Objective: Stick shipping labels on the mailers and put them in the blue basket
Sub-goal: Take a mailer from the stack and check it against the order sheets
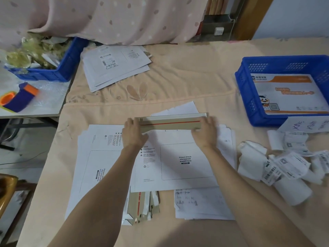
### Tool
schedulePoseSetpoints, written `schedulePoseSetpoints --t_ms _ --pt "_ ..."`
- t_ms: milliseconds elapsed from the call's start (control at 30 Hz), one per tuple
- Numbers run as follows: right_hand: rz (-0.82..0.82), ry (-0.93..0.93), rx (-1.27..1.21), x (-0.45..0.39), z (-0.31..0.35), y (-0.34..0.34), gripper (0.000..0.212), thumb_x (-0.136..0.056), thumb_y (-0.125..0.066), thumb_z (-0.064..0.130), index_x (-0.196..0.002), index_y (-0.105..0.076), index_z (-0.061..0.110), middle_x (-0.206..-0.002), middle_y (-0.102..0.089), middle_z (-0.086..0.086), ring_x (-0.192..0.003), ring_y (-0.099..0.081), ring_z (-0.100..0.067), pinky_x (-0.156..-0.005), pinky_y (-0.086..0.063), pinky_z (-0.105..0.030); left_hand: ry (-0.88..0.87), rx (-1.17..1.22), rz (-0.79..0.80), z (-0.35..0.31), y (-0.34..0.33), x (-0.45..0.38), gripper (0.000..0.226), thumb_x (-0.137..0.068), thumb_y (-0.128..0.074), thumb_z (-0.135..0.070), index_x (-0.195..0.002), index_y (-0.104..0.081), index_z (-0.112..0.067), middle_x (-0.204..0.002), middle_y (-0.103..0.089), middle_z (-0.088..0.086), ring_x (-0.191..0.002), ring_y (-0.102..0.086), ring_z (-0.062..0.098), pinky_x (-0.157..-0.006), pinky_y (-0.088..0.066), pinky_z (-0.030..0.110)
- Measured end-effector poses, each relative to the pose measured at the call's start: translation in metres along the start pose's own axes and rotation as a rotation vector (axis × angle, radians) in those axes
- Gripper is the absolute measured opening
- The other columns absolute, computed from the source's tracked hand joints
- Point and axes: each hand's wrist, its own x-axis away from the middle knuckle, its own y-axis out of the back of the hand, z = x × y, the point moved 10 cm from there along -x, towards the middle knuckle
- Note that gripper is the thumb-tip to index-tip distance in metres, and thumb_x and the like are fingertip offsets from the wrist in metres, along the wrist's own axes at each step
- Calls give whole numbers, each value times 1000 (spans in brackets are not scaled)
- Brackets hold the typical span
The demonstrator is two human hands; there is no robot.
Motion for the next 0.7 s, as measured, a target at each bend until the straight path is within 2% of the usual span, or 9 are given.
schedulePoseSetpoints --t_ms 67,133,200,333,433,533,633,700 --pt "270 111 -24 2 25 -35 43 -80 -65 18 -122 -58 13 -128 -48 -2 -122 -44 -22 -95 -41 -34 -140 42 100 -22 -16 -2 59 -75 -72 -26 -127 -47 -10 -124 -43 10 -117 -42 29 -86 -43 37" --pt "406 157 125 6 32 -57 48 -77 -69 23 -123 -57 17 -129 -46 1 -124 -40 -22 -98 -36 -30 -193 18 220 -30 -33 -2 72 -72 -78 -32 -134 -44 -17 -132 -37 9 -122 -37 29 -95 -41 37" --pt "398 183 247 5 33 -62 48 -75 -72 24 -120 -55 20 -127 -46 1 -123 -36 -23 -100 -28 -29 -205 -40 268 -27 -45 -2 77 -69 -80 -37 -135 -46 -22 -141 -32 9 -126 -32 29 -103 -36 37" --pt "412 161 254 0 34 -62 42 -71 -74 23 -111 -60 25 -122 -48 2 -120 -34 -24 -100 -24 -31 -214 -19 246 -26 -46 0 69 -68 -81 -33 -130 -52 -20 -146 -29 10 -131 -29 30 -106 -31 37" --pt "404 129 198 -2 36 -59 28 -74 -65 20 -101 -65 29 -120 -49 3 -121 -33 -25 -101 -24 -34 -216 29 224 -29 -41 1 68 -68 -81 -29 -127 -50 -16 -135 -40 6 -125 -34 29 -102 -31 35" --pt "401 102 100 -2 34 -56 18 -76 -59 20 -90 -60 31 -111 -57 10 -116 -42 -22 -98 -25 -36 -199 100 246 -27 -35 0 66 -69 -81 -26 -125 -48 -15 -126 -51 1 -122 -36 25 -98 -28 33" --pt "465 74 33 0 30 -56 21 -79 -59 19 -93 -56 33 -110 -65 15 -112 -48 -21 -98 -25 -35 -160 194 305 -22 -34 0 66 -67 -82 -21 -124 -49 -13 -115 -55 -3 -119 -42 23 -101 -28 35" --pt "454 68 116 -2 25 -53 24 -76 -62 23 -98 -59 31 -110 -64 14 -114 -47 -22 -99 -25 -35 -128 279 358 -19 -37 0 73 -57 -83 -27 -123 -54 -14 -115 -58 -6 -117 -50 20 -107 -31 38"
